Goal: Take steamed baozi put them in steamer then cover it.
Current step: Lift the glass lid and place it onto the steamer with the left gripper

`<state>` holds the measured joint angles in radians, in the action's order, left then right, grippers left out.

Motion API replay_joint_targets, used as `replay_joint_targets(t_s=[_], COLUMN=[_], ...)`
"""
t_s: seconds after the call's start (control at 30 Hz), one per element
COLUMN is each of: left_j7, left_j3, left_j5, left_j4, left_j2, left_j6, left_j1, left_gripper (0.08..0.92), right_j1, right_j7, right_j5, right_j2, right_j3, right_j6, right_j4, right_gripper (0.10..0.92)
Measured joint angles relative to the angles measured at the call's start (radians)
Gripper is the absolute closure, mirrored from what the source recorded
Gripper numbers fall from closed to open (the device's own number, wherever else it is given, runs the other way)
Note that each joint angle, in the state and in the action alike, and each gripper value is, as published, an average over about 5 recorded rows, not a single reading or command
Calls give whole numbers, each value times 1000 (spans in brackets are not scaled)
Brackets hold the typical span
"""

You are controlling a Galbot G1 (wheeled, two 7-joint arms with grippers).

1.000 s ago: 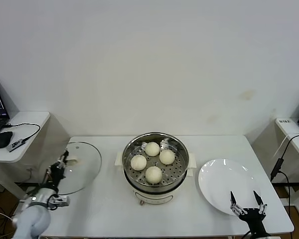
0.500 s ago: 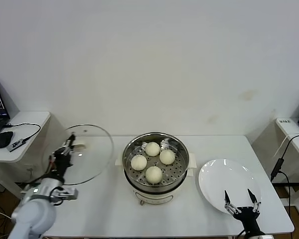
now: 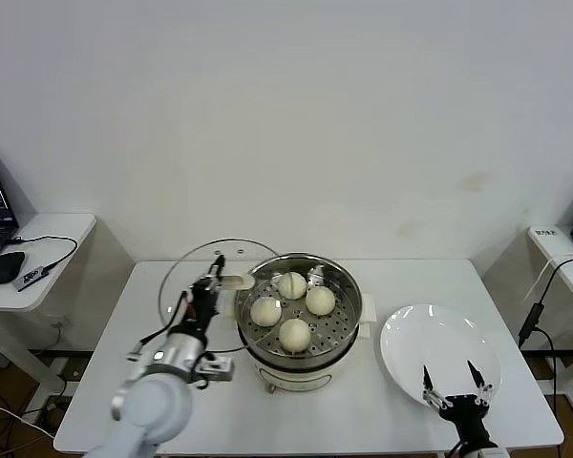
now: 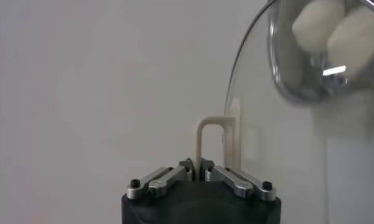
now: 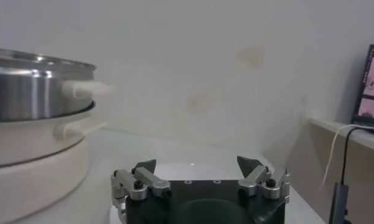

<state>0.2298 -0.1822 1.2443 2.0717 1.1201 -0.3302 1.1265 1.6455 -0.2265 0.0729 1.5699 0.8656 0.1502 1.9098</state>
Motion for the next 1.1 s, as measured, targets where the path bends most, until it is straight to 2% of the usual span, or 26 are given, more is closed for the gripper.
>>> replay_joint_targets(t_s=[0.27, 0.6, 0.87, 1.1], left_j7=[99, 150, 162, 165], left_j3=[111, 194, 234, 234], left_j5=[146, 281, 350, 373], left_j4=[-55, -132, -178, -188], left_j2=[138, 277, 351, 375], left_j6=[-60, -84, -89, -88], left_j1=[-84, -123, -130, -119], left_gripper=[858, 858, 858, 858], right_j1=[-13, -17, -14, -11], right_j7=[10, 12, 13, 12], right_j5=[59, 98, 113, 121], right_j2=[3, 5, 6, 6], right_j3=[-4, -10, -11, -16], right_j6=[6, 14, 19, 20], right_j4=[-25, -42, -49, -48], right_gripper=[203, 203, 203, 203])
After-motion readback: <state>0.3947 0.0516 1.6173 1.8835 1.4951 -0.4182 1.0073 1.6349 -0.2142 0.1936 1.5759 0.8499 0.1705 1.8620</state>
